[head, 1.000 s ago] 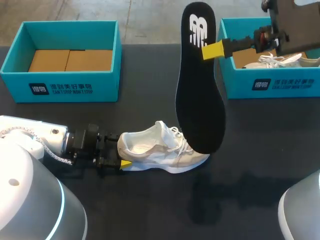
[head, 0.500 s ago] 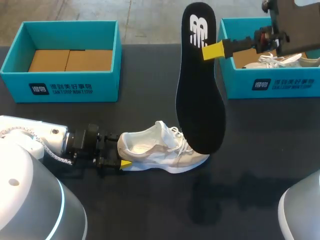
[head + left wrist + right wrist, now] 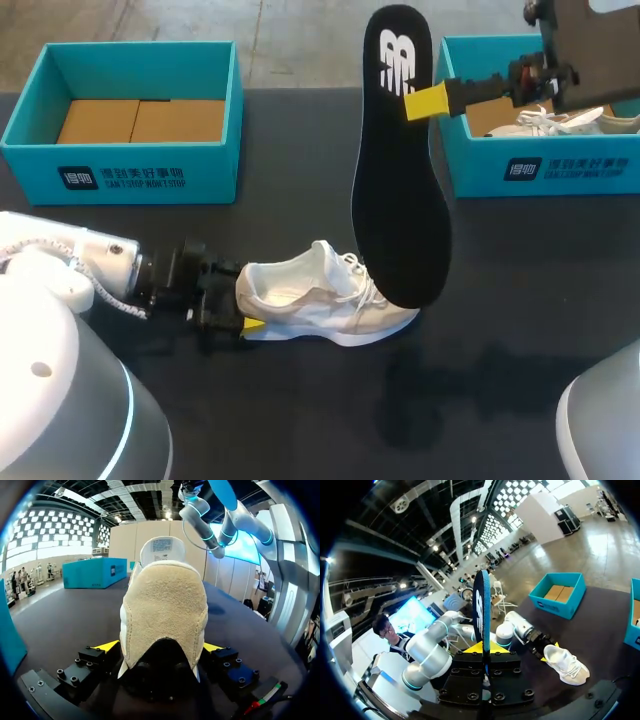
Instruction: Take the shoe out of the shoebox, open the shoe tongue, remove and reinsert the insole, then place the shoe into the shoebox
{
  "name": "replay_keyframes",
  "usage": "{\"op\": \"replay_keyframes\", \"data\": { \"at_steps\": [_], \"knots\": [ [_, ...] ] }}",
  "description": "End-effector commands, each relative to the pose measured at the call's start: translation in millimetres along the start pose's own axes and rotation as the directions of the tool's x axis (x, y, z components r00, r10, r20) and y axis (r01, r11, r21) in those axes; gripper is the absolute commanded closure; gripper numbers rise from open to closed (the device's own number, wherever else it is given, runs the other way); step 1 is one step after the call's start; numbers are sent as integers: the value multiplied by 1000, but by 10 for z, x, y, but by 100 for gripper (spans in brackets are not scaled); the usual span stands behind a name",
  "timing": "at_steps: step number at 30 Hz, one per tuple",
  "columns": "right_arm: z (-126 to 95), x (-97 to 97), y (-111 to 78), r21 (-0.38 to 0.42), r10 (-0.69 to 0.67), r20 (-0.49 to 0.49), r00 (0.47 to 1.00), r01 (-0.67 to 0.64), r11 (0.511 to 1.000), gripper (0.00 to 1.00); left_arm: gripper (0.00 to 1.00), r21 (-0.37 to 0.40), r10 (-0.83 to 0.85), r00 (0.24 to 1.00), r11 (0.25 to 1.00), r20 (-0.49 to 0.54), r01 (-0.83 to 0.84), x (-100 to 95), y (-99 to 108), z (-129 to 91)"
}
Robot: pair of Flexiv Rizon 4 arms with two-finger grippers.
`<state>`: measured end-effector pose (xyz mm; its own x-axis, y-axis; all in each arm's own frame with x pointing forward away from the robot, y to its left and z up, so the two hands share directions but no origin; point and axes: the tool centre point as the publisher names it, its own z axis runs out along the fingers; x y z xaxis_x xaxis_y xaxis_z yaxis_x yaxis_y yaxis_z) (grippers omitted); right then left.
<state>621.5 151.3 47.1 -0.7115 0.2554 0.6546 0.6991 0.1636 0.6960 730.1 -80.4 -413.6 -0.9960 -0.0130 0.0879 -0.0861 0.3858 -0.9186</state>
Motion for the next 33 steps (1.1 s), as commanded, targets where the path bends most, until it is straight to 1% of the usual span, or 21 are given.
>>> {"op": "replay_keyframes", "data": {
  "at_steps": [1, 7, 8, 11, 13, 17, 20, 23, 26, 29, 33],
  "knots": [
    [28, -8, 20, 3, 1, -1, 1000, -1, 1000, 100, 0, -52, -1, 1000, 999, 7, 2, 28, -87, -81],
    [28, -8, 20, 3, 1, -1, 1000, -1, 1000, 100, 0, -157, 5, 1000, 988, -16, -8, 79, -198, -180],
    [28, -8, 20, 3, 1, -1, 1000, -1, 1000, 100, 0, -194, 9, 1000, 981, -16, -12, 87, -217, -199],
    [28, -8, 20, 3, 1, -1, 1000, -1, 1000, 100, 0, -255, 7, 1000, 967, -19, -12, 117, -251, -244],
    [28, -8, 20, 3, 1, -1, 1000, -1, 1000, 100, 0, -281, 8, 1000, 960, -24, -14, 138, -273, -267],
    [28, -8, 20, 3, 1, -1, 1000, -1, 1000, 100, 0, -358, 18, 999, 933, -31, -28, 181, -334, -314],
    [28, -8, 20, 3, 1, -1, 1000, -1, 1000, 100, 0, -436, 14, 999, 899, -45, -32, 208, -384, -339],
    [28, -8, 20, 3, 1, -1, 1000, -1, 1000, 100, 0, -528, 24, 998, 848, -58, -51, 242, -415, -339],
    [28, -8, 20, 3, 1, -1, 1000, -1, 1000, 100, 0, -601, 38, 998, 797, -59, -66, 255, -426, -339],
    [28, -8, 20, 3, 1, -1, 1000, -1, 1000, 100, 0, -648, 40, 998, 759, -45, -59, 256, -442, -345],
    [28, -8, 20, 3, 1, -1, 1000, -1, 1000, 100, 0, -691, 52, 998, 721, -30, -58, 246, -472, -381]
  ]
}}
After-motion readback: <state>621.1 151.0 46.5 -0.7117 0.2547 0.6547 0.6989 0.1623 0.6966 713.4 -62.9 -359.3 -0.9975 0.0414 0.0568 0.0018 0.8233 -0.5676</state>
